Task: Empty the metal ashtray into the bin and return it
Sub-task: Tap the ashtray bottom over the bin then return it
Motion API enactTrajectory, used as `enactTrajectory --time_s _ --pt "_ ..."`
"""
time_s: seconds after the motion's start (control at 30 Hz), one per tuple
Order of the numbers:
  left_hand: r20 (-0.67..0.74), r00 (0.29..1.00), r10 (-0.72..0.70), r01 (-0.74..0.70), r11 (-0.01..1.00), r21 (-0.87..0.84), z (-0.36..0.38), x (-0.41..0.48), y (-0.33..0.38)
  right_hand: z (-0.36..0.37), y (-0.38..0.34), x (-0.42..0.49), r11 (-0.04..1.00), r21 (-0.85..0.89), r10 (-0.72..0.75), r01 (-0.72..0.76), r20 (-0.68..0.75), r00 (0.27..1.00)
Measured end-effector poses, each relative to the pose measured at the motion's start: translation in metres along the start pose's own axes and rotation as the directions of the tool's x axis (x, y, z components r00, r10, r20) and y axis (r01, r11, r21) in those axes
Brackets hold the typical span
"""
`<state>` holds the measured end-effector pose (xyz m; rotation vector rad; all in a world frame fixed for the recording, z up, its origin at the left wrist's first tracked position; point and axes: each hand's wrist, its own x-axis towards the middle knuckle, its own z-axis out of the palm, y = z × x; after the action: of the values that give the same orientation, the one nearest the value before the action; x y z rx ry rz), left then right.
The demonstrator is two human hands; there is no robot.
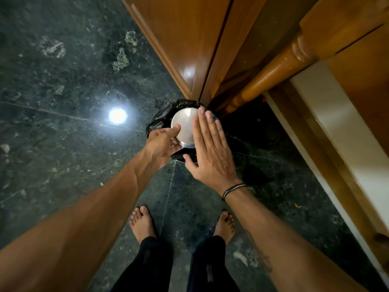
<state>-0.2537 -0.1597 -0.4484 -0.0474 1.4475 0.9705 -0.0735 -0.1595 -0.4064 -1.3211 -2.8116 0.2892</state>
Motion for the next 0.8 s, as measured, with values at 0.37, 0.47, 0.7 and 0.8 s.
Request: enactTrajectory --time_s 0.37,0.47,0.7,0.8 --pt "0.042 0.999 0.011 -0.013 0.999 0.041 -0.001 -0.010 0.001 -0.016 -0.005 -0.007 0.999 0.050 -0.002 0.010 -0.148 0.989" --pt "0.098 0.995 0.013 -0.022 0.996 0.089 -0.004 -0.014 0.002 -0.007 0.002 0.003 0.999 0.041 -0.017 0.019 -0.036 0.999" --pt "0.141 0.990 0.013 -0.026 0.996 0.090 -0.010 -0.017 0.004 -0.015 0.002 0.016 0.997 0.035 -0.073 0.074 -0.027 0.997" --pt "0.161 0.987 0.010 -0.034 0.989 0.146 -0.012 -0.018 0.004 -0.008 0.004 0.015 0.995 0.059 -0.091 0.085 0.101 0.991"
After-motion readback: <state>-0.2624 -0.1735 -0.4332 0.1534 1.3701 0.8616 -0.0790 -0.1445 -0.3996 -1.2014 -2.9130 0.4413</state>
